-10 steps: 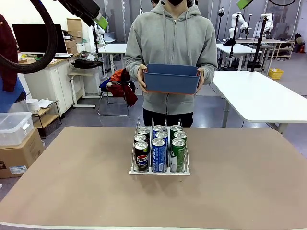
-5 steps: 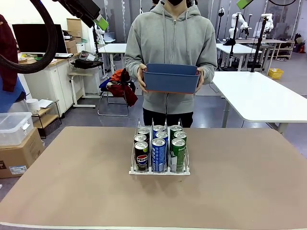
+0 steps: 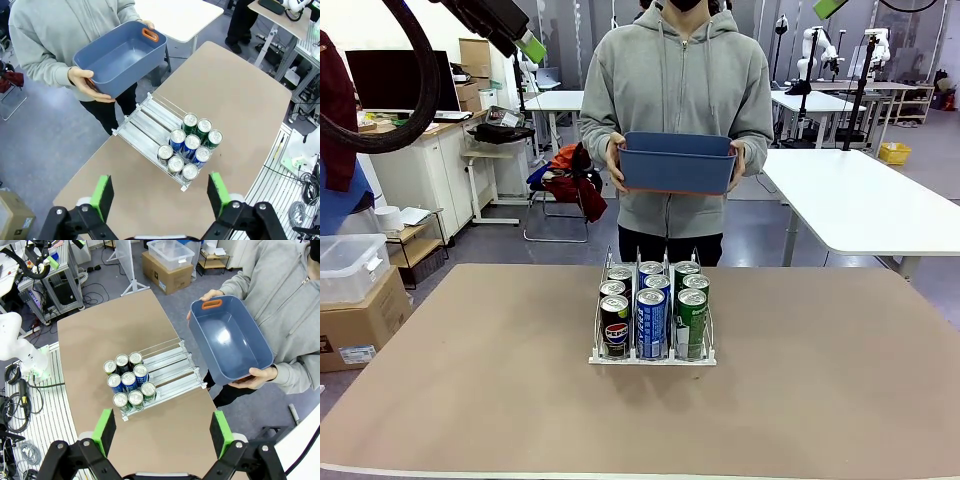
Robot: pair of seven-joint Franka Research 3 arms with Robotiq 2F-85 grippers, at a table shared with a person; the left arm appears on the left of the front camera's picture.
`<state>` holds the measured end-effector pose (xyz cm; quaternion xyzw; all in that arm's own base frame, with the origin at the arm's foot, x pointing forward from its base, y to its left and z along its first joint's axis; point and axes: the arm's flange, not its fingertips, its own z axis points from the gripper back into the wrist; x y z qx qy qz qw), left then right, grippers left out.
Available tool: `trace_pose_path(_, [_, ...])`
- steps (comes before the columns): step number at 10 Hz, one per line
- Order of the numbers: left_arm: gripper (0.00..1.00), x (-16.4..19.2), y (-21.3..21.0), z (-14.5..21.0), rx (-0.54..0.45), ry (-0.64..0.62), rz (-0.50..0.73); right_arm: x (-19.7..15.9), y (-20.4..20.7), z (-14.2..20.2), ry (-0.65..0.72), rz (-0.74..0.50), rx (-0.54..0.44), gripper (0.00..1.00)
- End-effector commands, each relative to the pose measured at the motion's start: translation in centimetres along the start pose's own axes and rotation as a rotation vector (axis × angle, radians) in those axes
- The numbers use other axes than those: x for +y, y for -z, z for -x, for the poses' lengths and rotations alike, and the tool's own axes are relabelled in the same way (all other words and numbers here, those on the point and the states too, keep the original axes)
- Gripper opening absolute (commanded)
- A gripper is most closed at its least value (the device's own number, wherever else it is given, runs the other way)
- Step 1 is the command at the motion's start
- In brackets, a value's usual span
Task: Fill the beverage cans into the dispenser.
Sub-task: Place the picked Pepsi coke in the line of the Automatic Can Dispenser with the same cans.
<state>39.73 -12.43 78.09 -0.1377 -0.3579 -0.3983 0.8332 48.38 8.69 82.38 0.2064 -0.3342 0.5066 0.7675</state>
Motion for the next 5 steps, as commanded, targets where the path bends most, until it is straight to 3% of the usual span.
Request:
trace_pose_path(1, [1.0,0.16,-0.25,0.17,0.005,-0.005,0.01,-0.04,-0.17,-0.07,0.001,0.002,-0.004,1.0])
trace_pose_path(5, [1.0,0.16,-0.25,0.17,0.005,-0.005,0.01,-0.04,-0.17,-0.07,0.001,0.002,-0.004,1.0])
